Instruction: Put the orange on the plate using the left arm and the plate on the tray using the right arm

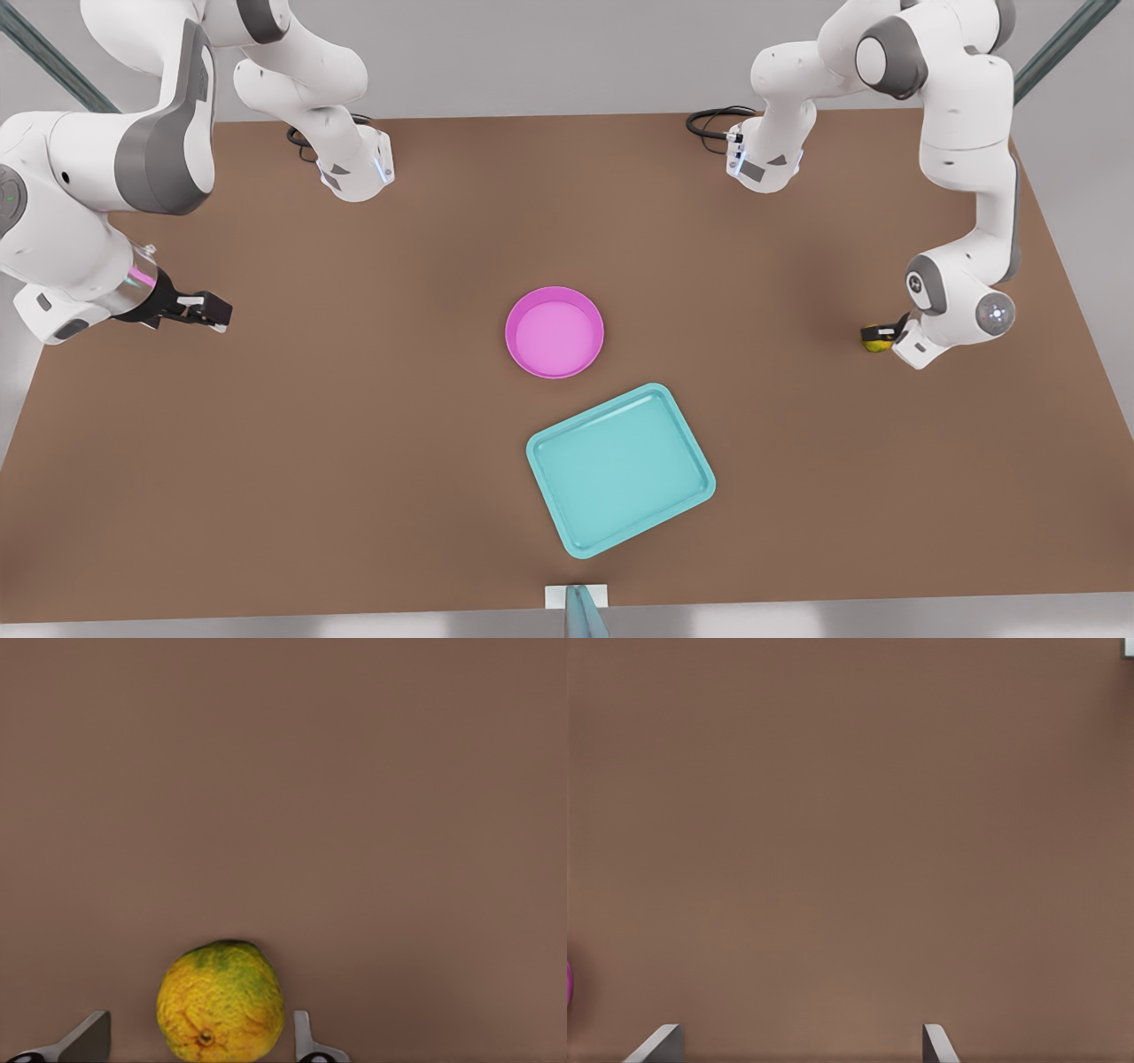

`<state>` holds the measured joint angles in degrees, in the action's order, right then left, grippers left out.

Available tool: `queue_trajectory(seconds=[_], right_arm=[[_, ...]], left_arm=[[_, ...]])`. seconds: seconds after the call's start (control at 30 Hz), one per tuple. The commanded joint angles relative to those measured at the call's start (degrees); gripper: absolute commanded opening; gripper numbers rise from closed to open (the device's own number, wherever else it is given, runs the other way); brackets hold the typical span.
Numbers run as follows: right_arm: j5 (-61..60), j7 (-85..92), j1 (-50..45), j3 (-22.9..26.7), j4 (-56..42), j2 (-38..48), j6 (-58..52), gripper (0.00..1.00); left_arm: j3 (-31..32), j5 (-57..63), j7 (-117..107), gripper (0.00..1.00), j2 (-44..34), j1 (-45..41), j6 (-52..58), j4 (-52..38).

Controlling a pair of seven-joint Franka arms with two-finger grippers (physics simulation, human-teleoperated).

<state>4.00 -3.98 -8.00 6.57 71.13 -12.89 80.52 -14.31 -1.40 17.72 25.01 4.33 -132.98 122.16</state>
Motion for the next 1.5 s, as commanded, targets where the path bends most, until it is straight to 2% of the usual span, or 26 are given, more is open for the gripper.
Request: queue_trajectory(seconds=[0.0,0.63,0.7,0.73,1.13,1.17,1.2,1.23,1.37,1.4,1.47], right_arm=[[0.0,-0.1,0.0,0.0,0.0,0.1,0.0,1.00],[-0.3,-0.2,-0.1,0.0,-0.1,-0.5,0.1,1.00],[-0.3,-0.2,0.0,0.0,-0.1,-0.5,0.1,1.00],[-0.3,-0.2,0.0,0.0,-0.1,-0.5,0.0,1.00],[-0.4,-0.1,0.0,0.0,-0.1,-0.5,0.1,1.00],[-0.4,-0.1,0.0,0.0,-0.1,-0.5,0.1,1.00],[-0.3,-0.1,-0.1,0.0,-0.1,-0.6,0.1,1.00],[-0.4,-0.1,0.0,0.0,-0.1,-0.5,0.1,1.00],[-0.4,-0.1,0.0,0.0,-0.1,-0.6,0.1,1.00],[-0.4,-0.1,0.0,0.0,-0.1,-0.6,0.1,1.00],[-0.4,-0.1,0.0,0.0,-0.1,-0.6,0.1,1.00]], left_arm=[[0.0,0.1,4.4,1.00,0.2,0.0,-0.4,0.0],[1.0,-0.4,3.9,1.00,3.9,0.1,-2.3,-1.9],[1.0,-0.4,3.9,0.82,4.0,0.1,-2.2,-1.9],[1.0,-0.4,3.9,0.78,4.0,0.1,-2.2,-1.9],[1.2,-0.4,4.0,0.82,5.2,0.0,-2.1,-1.8],[1.2,-0.5,3.9,0.78,5.1,0.0,-1.6,-1.9],[1.2,-0.7,3.6,0.72,4.8,-0.1,-1.2,-1.9],[1.2,-0.7,3.6,0.70,4.7,-0.2,-1.1,-1.8],[1.5,-0.7,1.4,0.69,2.0,-0.7,2.4,-1.9],[2.2,-0.7,-1.1,0.69,-0.3,-1.9,5.6,-1.9],[2.8,-0.7,-10.4,0.69,-6.9,-10.1,14.6,-3.7]])
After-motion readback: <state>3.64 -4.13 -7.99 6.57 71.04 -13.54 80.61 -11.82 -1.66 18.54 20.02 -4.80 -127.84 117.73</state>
